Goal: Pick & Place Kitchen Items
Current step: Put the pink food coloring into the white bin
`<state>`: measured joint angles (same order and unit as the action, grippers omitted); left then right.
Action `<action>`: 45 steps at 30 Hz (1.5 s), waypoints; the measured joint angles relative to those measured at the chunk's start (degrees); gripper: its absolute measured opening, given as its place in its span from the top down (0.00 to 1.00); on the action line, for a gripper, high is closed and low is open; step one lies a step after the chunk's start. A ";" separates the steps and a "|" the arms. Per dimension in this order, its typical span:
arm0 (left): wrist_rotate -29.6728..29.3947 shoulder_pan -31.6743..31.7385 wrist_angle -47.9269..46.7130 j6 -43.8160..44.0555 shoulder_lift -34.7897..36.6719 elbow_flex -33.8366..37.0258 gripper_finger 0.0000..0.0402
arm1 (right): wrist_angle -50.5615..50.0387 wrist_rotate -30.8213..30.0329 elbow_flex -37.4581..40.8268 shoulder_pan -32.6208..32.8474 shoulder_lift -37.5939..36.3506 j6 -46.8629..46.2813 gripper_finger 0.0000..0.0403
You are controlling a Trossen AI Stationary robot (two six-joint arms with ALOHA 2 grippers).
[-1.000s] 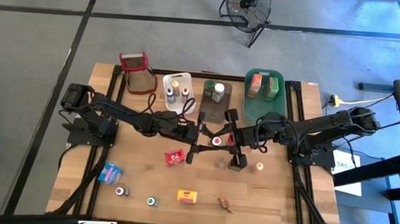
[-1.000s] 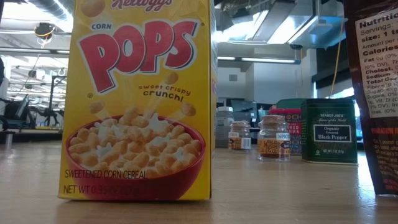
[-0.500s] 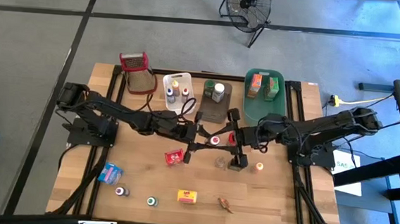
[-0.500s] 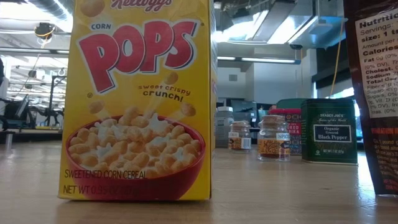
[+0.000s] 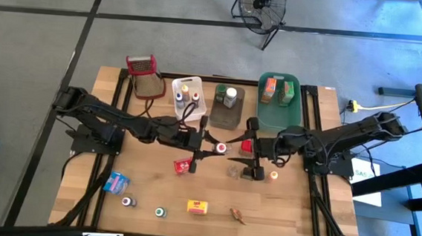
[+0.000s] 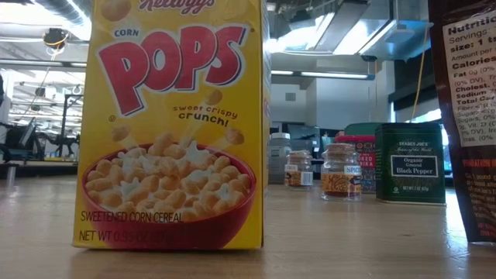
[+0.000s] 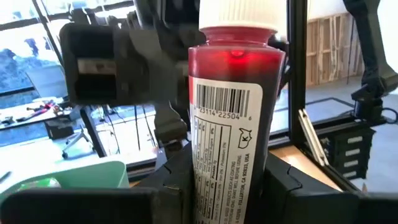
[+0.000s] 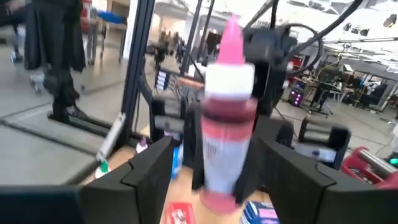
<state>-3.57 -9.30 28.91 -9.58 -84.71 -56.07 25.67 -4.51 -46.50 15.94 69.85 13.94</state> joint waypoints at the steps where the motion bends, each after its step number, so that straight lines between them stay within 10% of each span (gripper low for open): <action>1: -0.23 0.03 0.21 -0.01 0.00 0.00 0.74 | 0.23 -0.02 0.02 -0.04 0.23 0.27 0.42; 45: -0.10 -0.61 4.03 -0.99 -2.60 0.00 0.74 | 6.34 -5.18 -7.67 3.59 12.62 12.91 0.50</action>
<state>-3.67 -9.91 32.95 -10.56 -87.31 -56.07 32.01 -9.69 -54.17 19.54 82.48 26.85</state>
